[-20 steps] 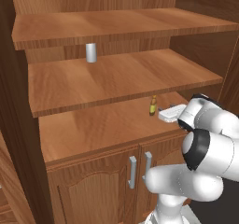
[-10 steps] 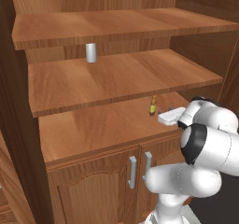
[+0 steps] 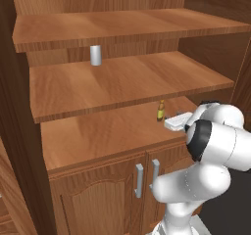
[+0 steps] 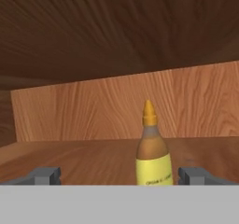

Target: Pick the cinnamon and honey bottle from the cabinet and place them next to the mug.

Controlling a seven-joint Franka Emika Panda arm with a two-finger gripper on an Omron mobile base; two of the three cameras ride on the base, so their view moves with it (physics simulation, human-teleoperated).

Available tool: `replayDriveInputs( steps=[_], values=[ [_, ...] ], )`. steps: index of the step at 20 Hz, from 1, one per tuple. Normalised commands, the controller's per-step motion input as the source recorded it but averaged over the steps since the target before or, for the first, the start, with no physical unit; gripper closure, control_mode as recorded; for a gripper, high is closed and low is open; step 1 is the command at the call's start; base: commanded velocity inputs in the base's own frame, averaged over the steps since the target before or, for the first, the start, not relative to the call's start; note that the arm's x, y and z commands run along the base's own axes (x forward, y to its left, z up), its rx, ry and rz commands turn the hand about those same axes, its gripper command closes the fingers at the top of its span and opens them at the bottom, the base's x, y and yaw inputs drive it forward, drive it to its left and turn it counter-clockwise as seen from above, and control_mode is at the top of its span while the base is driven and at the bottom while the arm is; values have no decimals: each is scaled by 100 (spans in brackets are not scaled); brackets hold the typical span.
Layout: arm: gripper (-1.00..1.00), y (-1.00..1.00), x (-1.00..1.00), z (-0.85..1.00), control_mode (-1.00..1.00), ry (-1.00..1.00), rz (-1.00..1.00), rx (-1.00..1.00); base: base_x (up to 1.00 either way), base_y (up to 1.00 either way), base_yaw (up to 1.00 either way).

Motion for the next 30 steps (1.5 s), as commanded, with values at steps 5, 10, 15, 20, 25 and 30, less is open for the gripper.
replayDriveInputs(
  steps=[5, 10, 15, 20, 25, 30],
  values=[
    [-100, 0, 20, -5, -100, 1, 0, 0, 0, 0, 0],
    [-100, 0, 5, -1, -100, 0, 0, 0, 0, 0, 0],
    [-100, 0, 13, 0, -100, 0, 0, 0, 0, 0, 0],
    [-100, 1, 22, 0, -100, 0, -2, 0, 0, 0, 0],
    [-100, 7, 21, 0, -100, 0, -5, -1, 0, 0, 0],
    [-100, 3, 15, -5, -100, 0, -6, 0, 0, 0, 0]
  ],
)
